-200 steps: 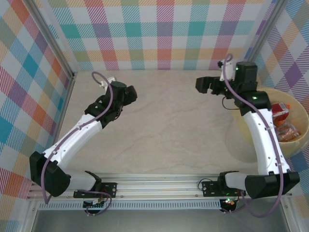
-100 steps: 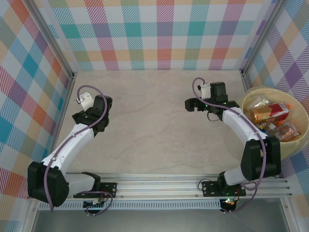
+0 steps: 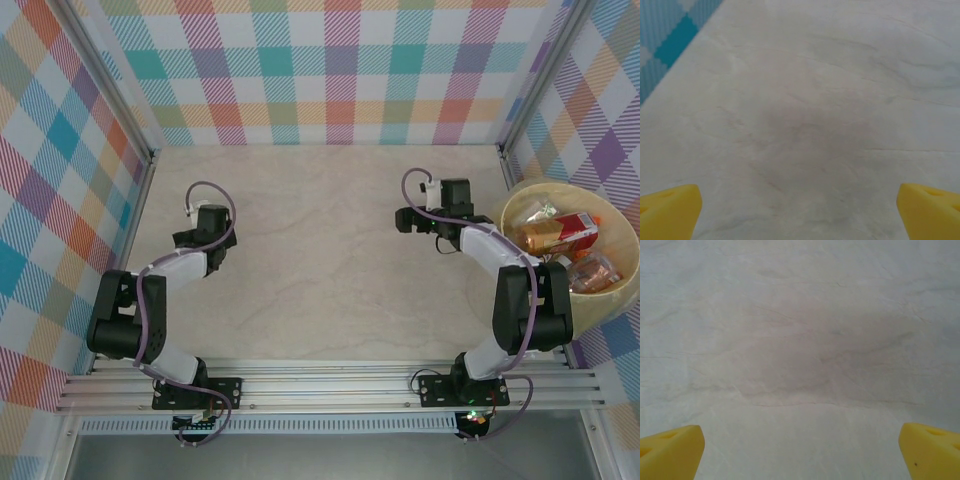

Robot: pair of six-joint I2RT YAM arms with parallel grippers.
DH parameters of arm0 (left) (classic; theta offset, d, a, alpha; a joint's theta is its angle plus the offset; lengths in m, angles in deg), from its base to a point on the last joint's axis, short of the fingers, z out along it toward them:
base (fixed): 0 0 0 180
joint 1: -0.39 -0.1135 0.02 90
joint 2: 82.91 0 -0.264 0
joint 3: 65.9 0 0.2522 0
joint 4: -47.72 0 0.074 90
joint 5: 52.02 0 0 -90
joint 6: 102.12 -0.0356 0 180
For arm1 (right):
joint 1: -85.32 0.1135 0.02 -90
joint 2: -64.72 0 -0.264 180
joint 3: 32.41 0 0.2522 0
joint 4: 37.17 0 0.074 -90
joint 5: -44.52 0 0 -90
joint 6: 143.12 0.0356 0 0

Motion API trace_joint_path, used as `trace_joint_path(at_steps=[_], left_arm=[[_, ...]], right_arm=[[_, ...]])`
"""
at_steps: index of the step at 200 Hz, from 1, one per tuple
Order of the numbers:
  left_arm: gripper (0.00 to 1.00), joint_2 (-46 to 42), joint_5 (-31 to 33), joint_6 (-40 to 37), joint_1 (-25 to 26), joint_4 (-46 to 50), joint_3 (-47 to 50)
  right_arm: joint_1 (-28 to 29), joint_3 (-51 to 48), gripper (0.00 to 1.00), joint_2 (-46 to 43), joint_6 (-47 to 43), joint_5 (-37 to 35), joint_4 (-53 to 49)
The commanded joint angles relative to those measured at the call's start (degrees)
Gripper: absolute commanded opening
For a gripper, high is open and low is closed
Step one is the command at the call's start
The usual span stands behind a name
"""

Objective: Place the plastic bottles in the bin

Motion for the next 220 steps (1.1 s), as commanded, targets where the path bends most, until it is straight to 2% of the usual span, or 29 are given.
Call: trace_joint_path(at_steps=[1, 11, 39, 86, 95, 104, 114, 122, 131, 141, 171, 190, 199, 220], left_arm=[[1.00, -0.01, -10.43, -5.00, -2.59, -16.43, 6.10], [1.00, 0.60, -10.66, -5.40, -2.61, -26.35, 11.15], [1.00, -0.75, -10.49, -5.48, -2.34, -29.65, 14.21], [1.00, -0.71, -11.34, -5.86, -2.25, -31.76, 15.28], [1.00, 0.03, -13.71, -6.77, -2.26, -36.00, 17.51], [1.00, 3.73, -13.30, -7.76, -2.09, -48.51, 21.23], [1.00, 0.38, -12.35, -5.72, -2.34, -39.70, 19.98], [1.00, 2.38, -10.25, -6.71, -1.76, -43.52, 19.77], [1.00, 1.15, -10.64, -6.08, -1.68, -39.74, 19.19], [1.00, 1.76, -10.41, -6.35, -1.69, -41.94, 19.58], [1.00, 1.40, -10.47, -6.28, -1.73, -41.25, 19.52], [1.00, 1.36, -10.56, -6.36, -1.73, -41.20, 19.50], [1.00, 1.36, -10.56, -6.34, -1.73, -41.21, 19.57], [1.00, 1.36, -10.56, -6.29, -1.71, -41.20, 19.51]], right_arm=[[-2.30, -2.24, 1.00, -0.55, -0.27, -0.05, 3.22], [-3.41, -3.45, 1.00, -0.59, 0.15, 0.48, 4.59], [-4.37, -7.66, 1.00, -0.86, 1.10, 0.70, 11.77], [-4.45, -17.13, 1.00, -1.54, 1.19, -2.81, 27.53], [-4.41, -18.69, 1.00, -2.01, 1.38, -3.15, 29.81], [-4.46, -19.66, 1.00, -2.73, 0.94, -3.17, 31.36], [-4.40, -21.38, 1.00, -3.21, 0.57, -3.09, 34.63], [-4.54, -22.17, 1.00, -3.49, 0.60, -2.84, 35.87], [-4.48, -23.66, 1.00, -3.58, 0.19, -2.10, 38.28], [-4.47, -25.79, 1.00, -3.58, 0.14, -1.90, 41.70], [-4.55, -36.28, 1.00, -0.71, 0.45, -2.59, 65.47], [-4.81, -33.76, 1.00, -1.26, 0.44, -2.32, 59.23], [-5.59, -30.39, 1.00, -1.37, 1.49, -1.76, 52.33], [-6.45, -30.85, 1.00, -1.34, 1.94, -0.55, 53.22]])
